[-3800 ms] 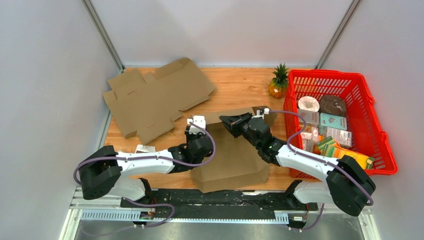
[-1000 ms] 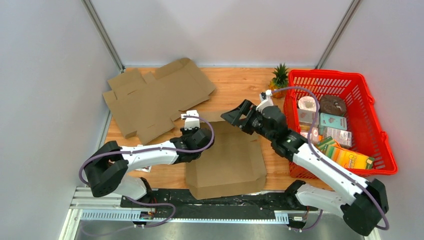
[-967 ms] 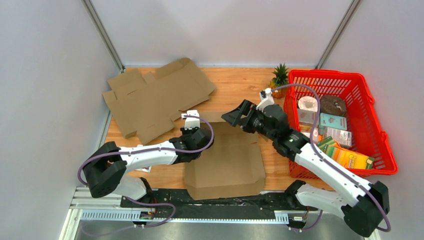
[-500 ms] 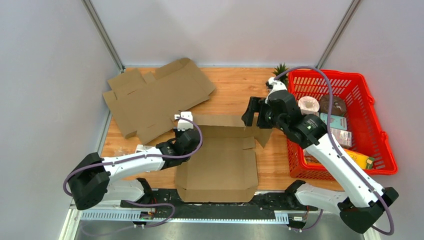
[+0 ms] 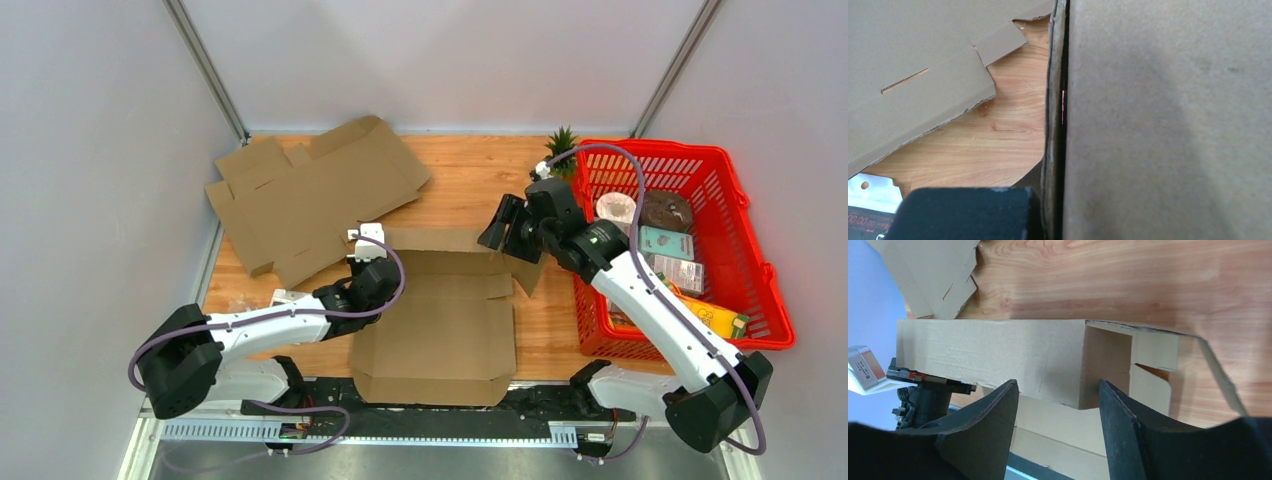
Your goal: Fold the paper box
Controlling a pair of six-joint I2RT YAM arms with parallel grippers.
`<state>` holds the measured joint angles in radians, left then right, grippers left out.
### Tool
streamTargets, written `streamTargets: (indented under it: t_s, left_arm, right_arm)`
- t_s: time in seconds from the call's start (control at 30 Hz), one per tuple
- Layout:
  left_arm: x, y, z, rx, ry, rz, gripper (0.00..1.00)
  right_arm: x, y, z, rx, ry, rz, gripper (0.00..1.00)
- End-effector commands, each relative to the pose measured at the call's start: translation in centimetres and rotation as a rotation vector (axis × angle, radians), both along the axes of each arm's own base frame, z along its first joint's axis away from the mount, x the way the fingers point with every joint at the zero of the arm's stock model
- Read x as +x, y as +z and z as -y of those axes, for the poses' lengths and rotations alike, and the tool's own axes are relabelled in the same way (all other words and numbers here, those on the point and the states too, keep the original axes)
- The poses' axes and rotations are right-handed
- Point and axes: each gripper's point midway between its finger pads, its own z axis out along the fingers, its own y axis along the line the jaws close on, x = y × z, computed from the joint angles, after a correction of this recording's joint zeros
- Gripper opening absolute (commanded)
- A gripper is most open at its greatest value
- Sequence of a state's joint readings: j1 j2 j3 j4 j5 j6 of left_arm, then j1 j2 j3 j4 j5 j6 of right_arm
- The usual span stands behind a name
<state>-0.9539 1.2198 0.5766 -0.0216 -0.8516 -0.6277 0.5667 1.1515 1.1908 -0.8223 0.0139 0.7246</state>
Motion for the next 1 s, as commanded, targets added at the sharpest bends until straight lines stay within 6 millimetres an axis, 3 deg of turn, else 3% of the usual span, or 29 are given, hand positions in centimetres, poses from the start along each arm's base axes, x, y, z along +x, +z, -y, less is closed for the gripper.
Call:
streamTargets:
  t_s: [0.0, 0.07, 0.2, 0.27, 0.3, 0.4, 0.43, 0.57, 0.6, 0.63, 0.67, 0.73, 0.77, 0.87, 0.97]
  left_arm:
    - [0.4, 1.0, 0.5, -0.072, 0.020, 0.042, 0.00]
    - [0.3, 1.0, 0.3, -0.087, 0.021, 0.047, 0.00]
    - [0.0, 1.2, 0.0, -0.119, 0.023, 0.064, 0.00]
    - [-0.2, 1.1, -0.3, -0.133, 0.030, 0.071, 0.00]
    - [-0.2, 1.4, -0.4, -0.146, 0.033, 0.081, 0.00]
    - [-0.3, 1.3, -0.9, -0.159, 0.054, 0.089, 0.00]
    - [-0.4, 1.5, -1.1, -0.175, 0.062, 0.095, 0.00]
    - [-0.7, 1.3, -2.1, -0.196, 0.101, 0.109, 0.00]
    - [-0.8, 1.4, -2.5, -0.198, 0.118, 0.115, 0.00]
    - [-0.8, 1.4, -2.7, -0.211, 0.135, 0.118, 0.00]
    - [-0.9, 1.3, -3.0, -0.215, 0.147, 0.119, 0.00]
    - [-1.0, 1.3, -3.6, -0.225, 0.182, 0.124, 0.00]
    - [-1.1, 1.3, -3.8, -0.228, 0.191, 0.127, 0.00]
    - [-1.4, 1.1, -4.7, -0.236, 0.233, 0.134, 0.00]
    - [-1.4, 1.2, -5.2, -0.247, 0.257, 0.143, 0.00]
  right_arm:
    - [0.6, 0.9, -2.4, 0.178, -0.021, -0.006, 0.62]
    - [1.0, 2.1, -2.8, 0.262, -0.043, 0.019, 0.61]
    - [1.4, 1.2, -2.1, 0.317, -0.106, 0.024, 0.46]
    - [1.8, 1.2, -1.8, 0.371, -0.115, 0.030, 0.35]
    - [1.5, 0.2, -1.7, 0.405, -0.135, 0.006, 0.29]
    - [2.2, 1.1, -1.5, 0.505, -0.140, 0.064, 0.00]
    - [2.2, 0.3, -1.4, 0.509, -0.145, 0.057, 0.00]
    - [2.6, 1.2, -1.8, 0.507, -0.075, 0.111, 0.00]
    - [2.6, 1.1, -1.8, 0.480, -0.059, 0.120, 0.04]
    - [2.6, 1.0, -1.4, 0.424, -0.034, 0.146, 0.36]
    - [2.4, 0.6, -0.6, 0.352, -0.044, 0.131, 0.52]
    - [1.8, 0.0, 0.4, 0.249, -0.017, 0.122, 0.72]
    - [1.0, -1.0, 1.1, 0.156, 0.024, 0.123, 0.73]
    - [-0.8, -2.5, 0.8, 0.064, 0.123, 0.136, 0.73]
    - [-1.3, -4.7, -0.4, -0.025, 0.169, 0.165, 0.56]
